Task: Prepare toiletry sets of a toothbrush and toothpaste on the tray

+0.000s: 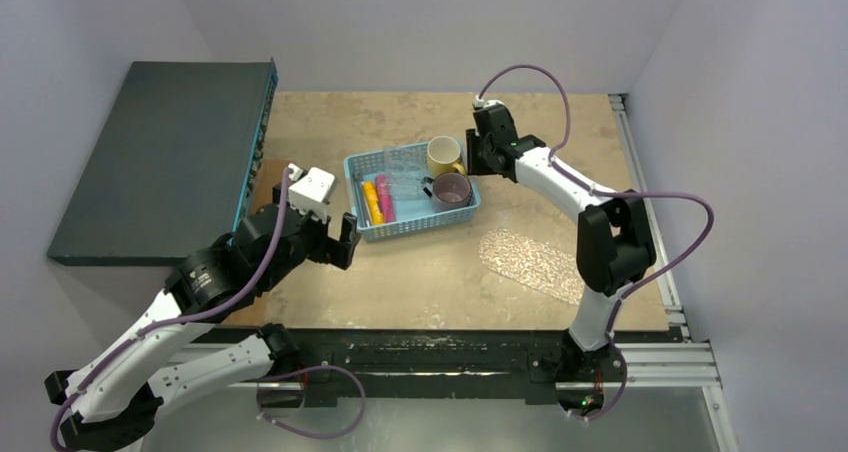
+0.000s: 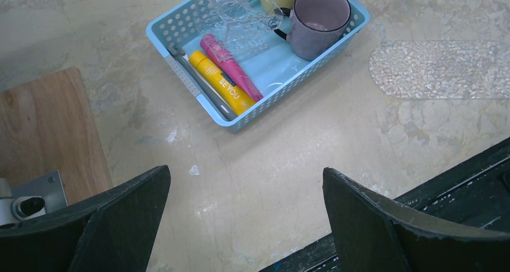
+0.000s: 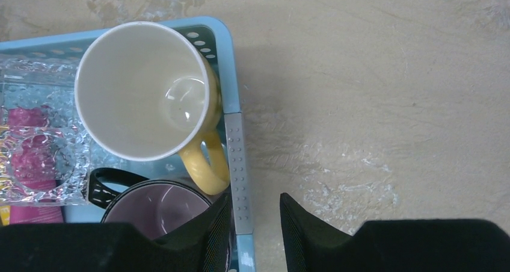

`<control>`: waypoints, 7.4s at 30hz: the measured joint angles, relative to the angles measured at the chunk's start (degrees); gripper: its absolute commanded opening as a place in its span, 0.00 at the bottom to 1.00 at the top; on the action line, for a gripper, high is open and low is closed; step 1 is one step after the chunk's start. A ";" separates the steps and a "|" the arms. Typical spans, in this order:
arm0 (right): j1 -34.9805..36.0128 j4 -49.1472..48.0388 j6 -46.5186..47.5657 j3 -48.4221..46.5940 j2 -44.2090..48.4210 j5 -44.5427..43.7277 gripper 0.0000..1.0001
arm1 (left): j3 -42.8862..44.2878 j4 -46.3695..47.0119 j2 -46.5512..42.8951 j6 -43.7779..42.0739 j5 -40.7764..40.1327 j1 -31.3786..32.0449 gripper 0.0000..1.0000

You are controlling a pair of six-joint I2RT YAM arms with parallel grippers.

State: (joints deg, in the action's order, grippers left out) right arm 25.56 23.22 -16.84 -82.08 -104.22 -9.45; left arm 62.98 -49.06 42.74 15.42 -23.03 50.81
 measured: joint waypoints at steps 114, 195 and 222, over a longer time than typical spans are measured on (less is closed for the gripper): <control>4.33 4.24 -11.37 27.58 29.31 0.17 0.50 | 0.00 -1.68 1.01 -0.02 -0.09 0.00 0.96; 24.90 -14.51 -14.08 30.80 8.48 13.94 0.50 | 0.00 -2.54 1.40 0.00 -2.32 0.00 0.96; 37.83 -13.75 -6.38 24.06 2.60 19.54 0.48 | -0.11 -2.49 -1.51 0.02 -6.82 0.00 0.96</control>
State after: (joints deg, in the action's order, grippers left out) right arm 63.40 9.47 -23.22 -58.02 -101.62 10.09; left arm 62.87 -51.55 41.23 15.44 -29.85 50.81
